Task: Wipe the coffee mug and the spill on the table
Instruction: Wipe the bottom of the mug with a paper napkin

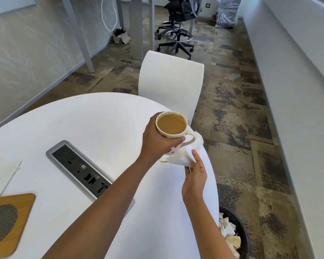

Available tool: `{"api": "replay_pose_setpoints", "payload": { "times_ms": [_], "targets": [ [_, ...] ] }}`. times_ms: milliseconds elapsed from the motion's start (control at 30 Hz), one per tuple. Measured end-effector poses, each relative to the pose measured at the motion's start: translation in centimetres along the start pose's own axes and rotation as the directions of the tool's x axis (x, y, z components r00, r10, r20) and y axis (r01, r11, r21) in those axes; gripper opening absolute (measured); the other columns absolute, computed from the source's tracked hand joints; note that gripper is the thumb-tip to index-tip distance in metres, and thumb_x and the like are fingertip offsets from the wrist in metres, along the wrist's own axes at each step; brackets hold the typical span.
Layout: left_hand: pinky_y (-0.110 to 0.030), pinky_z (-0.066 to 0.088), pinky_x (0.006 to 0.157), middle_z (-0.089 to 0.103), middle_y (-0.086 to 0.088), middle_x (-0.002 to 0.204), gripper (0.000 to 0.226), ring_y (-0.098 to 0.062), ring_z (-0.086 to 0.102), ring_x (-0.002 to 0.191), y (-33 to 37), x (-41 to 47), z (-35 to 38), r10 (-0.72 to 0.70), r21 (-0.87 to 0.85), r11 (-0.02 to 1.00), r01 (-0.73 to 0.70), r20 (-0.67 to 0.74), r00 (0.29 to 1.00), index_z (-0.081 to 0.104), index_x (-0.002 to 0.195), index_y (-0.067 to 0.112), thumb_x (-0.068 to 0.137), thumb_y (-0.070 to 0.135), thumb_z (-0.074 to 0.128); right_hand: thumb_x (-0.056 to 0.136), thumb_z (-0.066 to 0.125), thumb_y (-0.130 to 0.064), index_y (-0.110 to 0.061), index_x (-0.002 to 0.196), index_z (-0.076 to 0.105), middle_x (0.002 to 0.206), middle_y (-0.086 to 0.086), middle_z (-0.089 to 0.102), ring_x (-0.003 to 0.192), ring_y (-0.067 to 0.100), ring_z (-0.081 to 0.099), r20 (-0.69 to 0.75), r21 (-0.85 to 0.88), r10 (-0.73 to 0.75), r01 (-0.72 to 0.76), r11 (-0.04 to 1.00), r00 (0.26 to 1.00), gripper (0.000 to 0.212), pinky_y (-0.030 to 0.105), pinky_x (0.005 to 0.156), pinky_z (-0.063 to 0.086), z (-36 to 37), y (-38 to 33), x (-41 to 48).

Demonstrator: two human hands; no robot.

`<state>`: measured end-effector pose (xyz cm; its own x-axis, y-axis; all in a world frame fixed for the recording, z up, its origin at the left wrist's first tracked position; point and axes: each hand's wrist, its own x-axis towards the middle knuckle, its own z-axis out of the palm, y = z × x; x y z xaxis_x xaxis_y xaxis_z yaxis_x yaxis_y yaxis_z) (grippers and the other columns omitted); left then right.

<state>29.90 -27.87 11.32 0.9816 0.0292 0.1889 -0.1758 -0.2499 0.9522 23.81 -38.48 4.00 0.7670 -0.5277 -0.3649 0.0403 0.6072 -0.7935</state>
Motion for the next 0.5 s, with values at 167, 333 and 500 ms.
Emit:
{"api": "replay_pose_setpoints", "payload": {
  "times_ms": [167, 333, 500],
  "targets": [
    [-0.013, 0.043, 0.083, 0.053, 0.025, 0.109, 0.078, 0.004, 0.052, 0.1, 2.1, -0.2, -0.1, 0.046, 0.015, 0.999, -0.046, -0.012, 0.999, 0.046, 0.116, 0.036, 0.05, 0.036, 0.088, 0.097, 0.047, -0.019, -0.022, 0.12, 0.06, 0.116, -0.007, 0.067, 0.106, 0.005, 0.064, 0.138, 0.023, -0.097, 0.095, 0.995, 0.986, 0.026, 0.023, 0.089, 0.054, 1.6, 0.2, -3.3],
    [-0.011, 0.042, 0.083, 0.049, 0.032, 0.107, 0.077, 0.009, 0.05, 0.098, 3.4, -0.6, -0.4, 0.096, 0.049, 0.994, -0.095, -0.013, 0.995, 0.043, 0.114, 0.039, 0.051, 0.04, 0.088, 0.094, 0.053, -0.011, -0.031, 0.116, 0.05, 0.114, 0.007, 0.065, 0.099, 0.015, 0.068, 0.076, 0.138, -0.139, 0.128, 0.982, 0.987, 0.029, 0.034, 0.084, 0.057, 2.6, -1.1, -3.8],
    [-0.015, 0.044, 0.084, 0.053, 0.018, 0.116, 0.08, -0.002, 0.051, 0.104, 4.4, -1.0, -0.8, 0.149, 0.066, 0.987, -0.149, -0.003, 0.989, 0.046, 0.12, 0.029, 0.053, 0.038, 0.088, 0.096, 0.048, -0.012, -0.026, 0.108, 0.06, 0.121, 0.005, 0.062, 0.107, 0.017, 0.063, 0.135, 0.154, -0.094, 0.073, 0.985, 0.986, 0.021, 0.022, 0.077, 0.057, 3.0, -1.8, -3.5]
  ]
}}
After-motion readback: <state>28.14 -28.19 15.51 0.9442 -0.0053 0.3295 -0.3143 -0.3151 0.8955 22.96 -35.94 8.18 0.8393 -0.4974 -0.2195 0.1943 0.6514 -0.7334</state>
